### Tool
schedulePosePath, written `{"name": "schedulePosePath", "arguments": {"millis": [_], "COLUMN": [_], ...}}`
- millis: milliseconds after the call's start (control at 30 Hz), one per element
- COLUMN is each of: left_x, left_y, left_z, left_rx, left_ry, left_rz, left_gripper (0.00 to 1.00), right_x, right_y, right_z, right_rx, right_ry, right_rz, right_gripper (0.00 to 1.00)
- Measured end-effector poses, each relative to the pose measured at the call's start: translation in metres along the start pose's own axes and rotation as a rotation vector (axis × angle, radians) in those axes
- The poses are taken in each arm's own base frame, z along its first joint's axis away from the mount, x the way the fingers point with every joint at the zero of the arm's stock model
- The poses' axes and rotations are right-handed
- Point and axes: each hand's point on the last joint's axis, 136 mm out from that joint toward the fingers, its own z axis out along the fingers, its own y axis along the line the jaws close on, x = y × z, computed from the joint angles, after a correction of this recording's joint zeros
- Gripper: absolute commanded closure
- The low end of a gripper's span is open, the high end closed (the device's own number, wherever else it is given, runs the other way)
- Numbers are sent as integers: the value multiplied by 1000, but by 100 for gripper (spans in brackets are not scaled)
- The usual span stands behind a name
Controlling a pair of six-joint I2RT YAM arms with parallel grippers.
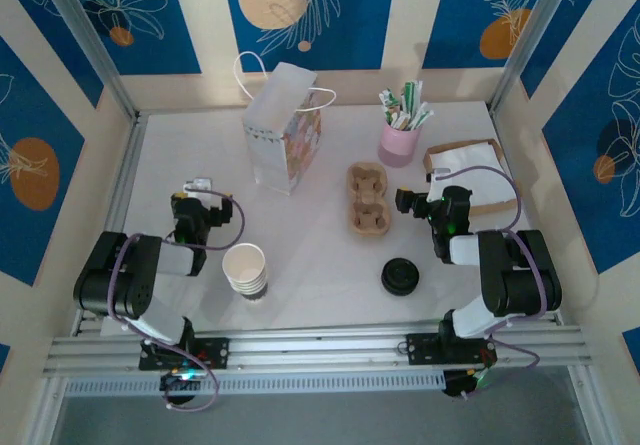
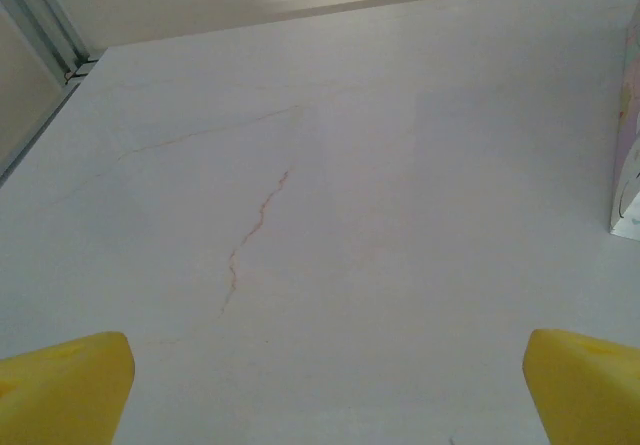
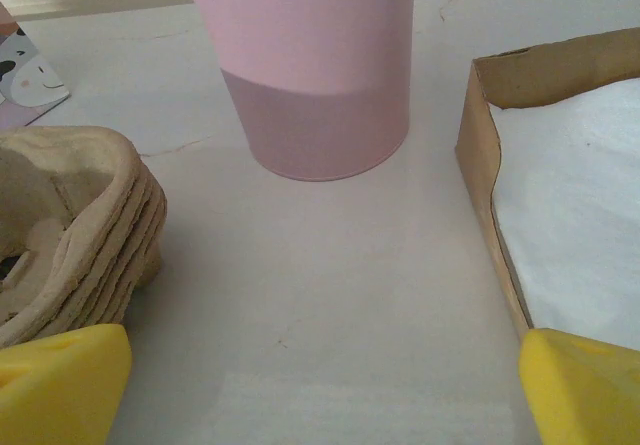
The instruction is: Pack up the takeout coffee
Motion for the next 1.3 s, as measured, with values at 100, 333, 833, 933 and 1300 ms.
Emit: {"name": "schedulePosePath", "arguments": {"millis": [100, 333, 833, 933, 1300], "left_x": [0, 0, 0, 0, 0], "left_y": [0, 0, 0, 0, 0], "left_z": [0, 0, 0, 0, 0], "left_rx": [0, 0, 0, 0, 0], "left_ry": [0, 0, 0, 0, 0], "left_rz": [0, 0, 0, 0, 0], "left_gripper": [0, 0, 0, 0, 0], "right_x": [0, 0, 0, 0, 0], "right_y": [0, 0, 0, 0, 0], "right_z": [0, 0, 0, 0, 0], "right_rx": [0, 0, 0, 0, 0], "right_ry": [0, 0, 0, 0, 0], "right_rz": [0, 0, 0, 0, 0], "right_gripper": [1, 1, 1, 1, 1]}}
